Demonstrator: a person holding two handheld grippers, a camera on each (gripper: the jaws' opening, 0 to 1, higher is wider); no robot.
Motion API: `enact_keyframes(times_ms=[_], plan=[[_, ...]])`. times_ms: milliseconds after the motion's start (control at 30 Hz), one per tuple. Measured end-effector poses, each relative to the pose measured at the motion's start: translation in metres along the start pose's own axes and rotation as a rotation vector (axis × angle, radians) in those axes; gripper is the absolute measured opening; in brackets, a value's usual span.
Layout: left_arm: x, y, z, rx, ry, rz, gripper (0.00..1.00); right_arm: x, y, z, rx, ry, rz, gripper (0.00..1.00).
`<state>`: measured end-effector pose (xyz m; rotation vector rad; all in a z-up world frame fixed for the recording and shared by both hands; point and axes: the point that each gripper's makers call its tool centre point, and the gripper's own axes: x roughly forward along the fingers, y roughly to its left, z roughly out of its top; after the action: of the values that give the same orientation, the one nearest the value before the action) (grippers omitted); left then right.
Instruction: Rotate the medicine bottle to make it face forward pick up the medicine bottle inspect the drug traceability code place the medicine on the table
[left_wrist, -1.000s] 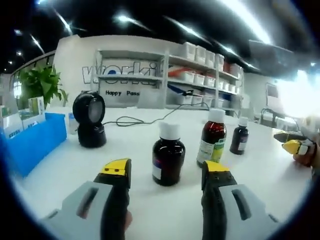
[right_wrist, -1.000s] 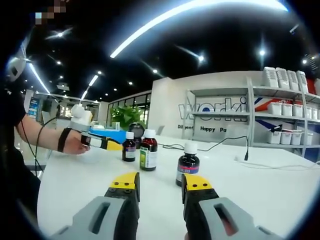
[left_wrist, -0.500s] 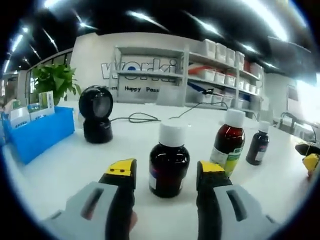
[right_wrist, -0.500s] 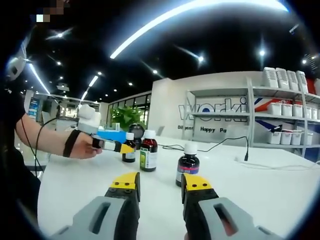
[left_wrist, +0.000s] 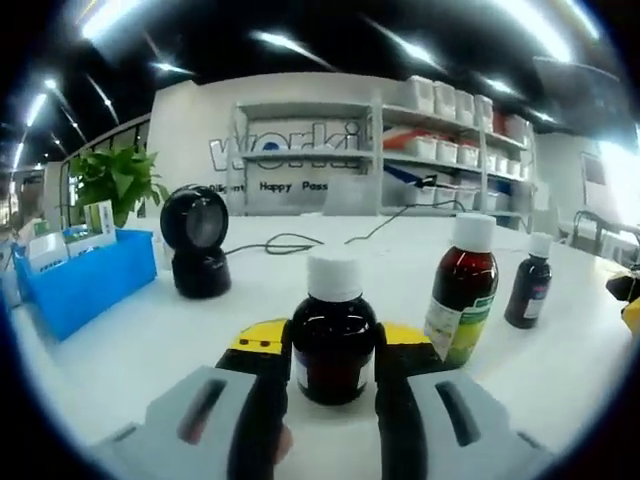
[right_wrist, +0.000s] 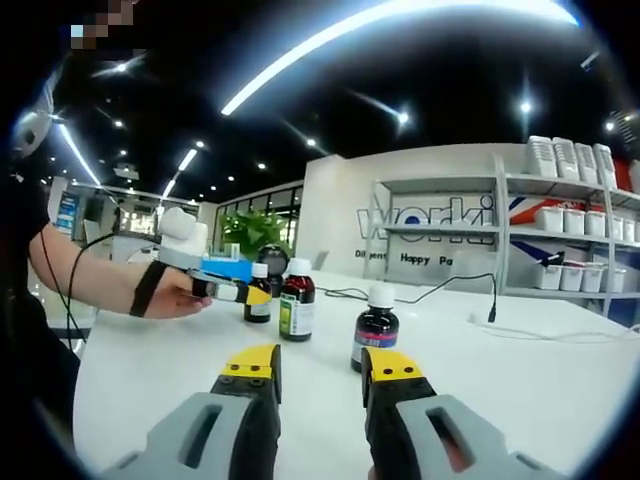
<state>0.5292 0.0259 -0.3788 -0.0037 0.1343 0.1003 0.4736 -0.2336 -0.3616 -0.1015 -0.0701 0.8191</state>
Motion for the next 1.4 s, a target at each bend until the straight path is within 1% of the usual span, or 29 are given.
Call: enact_keyframes(times_ms=[133,167,200,333,367,400,467,500,533,600,667,733,767,800,833,900,1000,1033,1167,1233,1400], plan=[[-0.001,-0.002,0.000,0.010,-0.003,-0.035,0.23,0.000,0.000,0.000,-0.001,0.000,0.003,0.27],[-0.001,-0.002,0.001,0.004,-0.003,-0.050,0.23,0.000,0.000,0.000,-0.003,0.001,0.003,0.27],[-0.001,-0.004,0.000,0.009,-0.001,-0.079,0.23,0.000,0.000,-0.001,-0.004,0.002,0.004,0.27],[0.003,-0.004,0.001,0.023,0.004,-0.139,0.23,0.001,0.002,-0.001,-0.006,0.005,0.006,0.26],[0.009,0.001,0.001,0.023,0.006,-0.158,0.23,0.001,0.003,-0.001,-0.007,0.007,0.006,0.26],[0.009,0.001,0.001,0.022,0.006,-0.170,0.23,0.001,0.003,-0.001,-0.007,0.009,0.006,0.26],[0.013,-0.002,0.001,0.025,0.007,-0.212,0.23,0.001,0.003,-0.002,-0.007,0.010,0.006,0.26],[0.015,-0.003,0.001,0.034,0.008,-0.245,0.23,0.001,0.002,-0.002,-0.007,0.011,0.005,0.26],[0.016,-0.002,0.001,0.035,0.010,-0.250,0.23,0.001,0.002,-0.002,-0.007,0.011,0.005,0.26],[0.016,-0.005,0.001,0.043,0.015,-0.279,0.23,0.001,0.002,-0.002,-0.007,0.012,0.004,0.25],[0.019,-0.003,0.001,0.047,0.018,-0.302,0.23,0.001,0.001,-0.002,-0.007,0.014,0.002,0.25],[0.018,-0.006,0.001,0.046,0.018,-0.331,0.23,0.001,0.002,-0.002,-0.008,0.014,0.001,0.25],[0.020,-0.004,0.001,0.042,0.019,-0.348,0.23,0.001,0.003,-0.002,-0.008,0.014,0.001,0.25],[0.020,-0.007,0.000,0.037,0.022,-0.387,0.23,0.001,0.003,-0.002,-0.009,0.015,0.001,0.25],[0.022,-0.004,0.001,0.046,0.022,-0.399,0.23,0.001,0.003,-0.002,-0.009,0.015,0.000,0.25],[0.021,-0.007,0.001,0.055,0.023,-0.454,0.23,0.001,0.004,-0.002,-0.006,0.015,0.002,0.25],[0.022,-0.008,0.001,0.061,0.017,-0.502,0.23,0.001,0.003,-0.003,-0.007,0.017,0.003,0.25],[0.018,-0.012,0.001,0.065,0.013,-0.517,0.23,0.001,0.002,-0.003,-0.007,0.018,0.003,0.25],[0.019,-0.013,0.001,0.073,0.006,-0.550,0.23,0.001,0.004,-0.002,-0.007,0.019,0.002,0.25],[0.017,-0.013,0.002,0.076,0.005,-0.553,0.23,0.001,0.002,-0.003,-0.007,0.020,0.001,0.25],[0.015,-0.014,0.002,0.075,0.003,-0.552,0.23,0.001,0.005,-0.003,-0.009,0.023,0.001,0.25]])
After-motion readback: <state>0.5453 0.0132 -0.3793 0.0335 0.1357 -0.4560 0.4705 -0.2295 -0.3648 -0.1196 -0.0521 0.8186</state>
